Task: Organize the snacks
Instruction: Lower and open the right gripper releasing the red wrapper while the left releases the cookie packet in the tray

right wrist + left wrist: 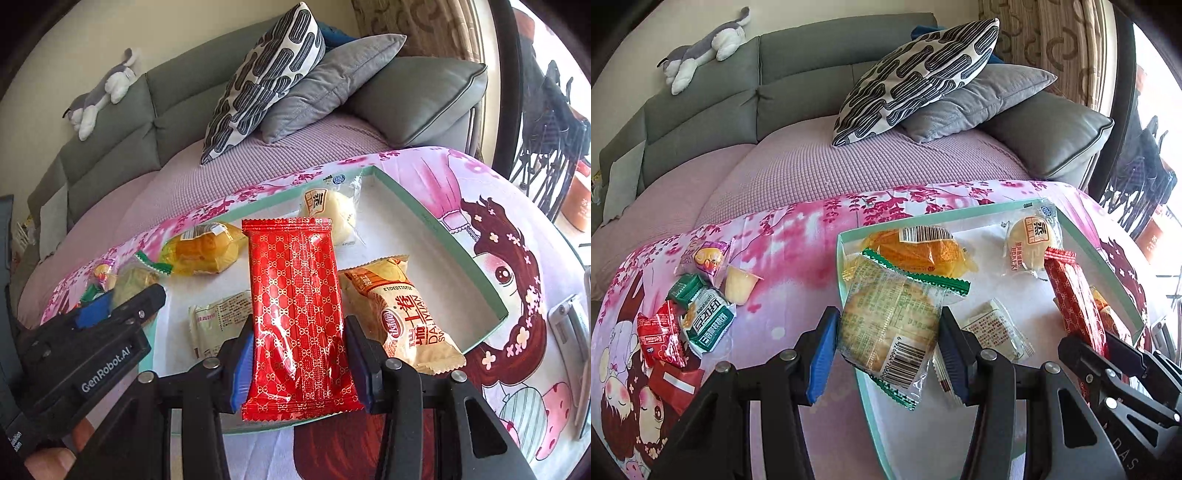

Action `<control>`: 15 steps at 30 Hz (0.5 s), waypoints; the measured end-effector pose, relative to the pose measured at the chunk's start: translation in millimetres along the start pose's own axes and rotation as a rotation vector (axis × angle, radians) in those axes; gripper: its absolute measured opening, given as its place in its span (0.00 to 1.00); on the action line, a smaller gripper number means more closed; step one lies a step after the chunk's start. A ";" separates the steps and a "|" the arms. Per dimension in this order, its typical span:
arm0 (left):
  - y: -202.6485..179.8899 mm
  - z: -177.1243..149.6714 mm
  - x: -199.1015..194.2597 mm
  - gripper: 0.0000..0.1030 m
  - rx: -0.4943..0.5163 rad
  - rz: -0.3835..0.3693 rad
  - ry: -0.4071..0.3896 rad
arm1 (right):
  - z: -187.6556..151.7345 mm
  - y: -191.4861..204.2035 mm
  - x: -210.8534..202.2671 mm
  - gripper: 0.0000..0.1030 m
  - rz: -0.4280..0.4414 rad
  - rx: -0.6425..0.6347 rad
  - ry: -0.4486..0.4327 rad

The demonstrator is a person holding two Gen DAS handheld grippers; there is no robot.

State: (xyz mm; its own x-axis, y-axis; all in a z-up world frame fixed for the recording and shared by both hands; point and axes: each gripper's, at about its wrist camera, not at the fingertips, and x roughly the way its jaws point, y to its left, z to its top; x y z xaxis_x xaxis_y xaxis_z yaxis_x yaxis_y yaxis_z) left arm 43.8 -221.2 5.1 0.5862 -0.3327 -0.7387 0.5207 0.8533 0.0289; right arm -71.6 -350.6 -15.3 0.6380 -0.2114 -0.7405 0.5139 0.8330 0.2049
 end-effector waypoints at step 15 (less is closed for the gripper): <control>-1.1 -1.9 37.7 0.54 -0.024 -0.034 0.054 | 4.3 -2.4 24.0 0.46 -0.041 -0.005 0.024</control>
State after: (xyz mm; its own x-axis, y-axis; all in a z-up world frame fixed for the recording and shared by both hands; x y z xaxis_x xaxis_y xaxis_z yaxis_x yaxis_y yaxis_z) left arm 64.2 -233.9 -24.1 0.5340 -0.3400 -0.7741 0.5242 0.8515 -0.0124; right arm -55.1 -359.8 -30.9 0.6024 -0.2331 -0.7634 0.5367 0.8262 0.1712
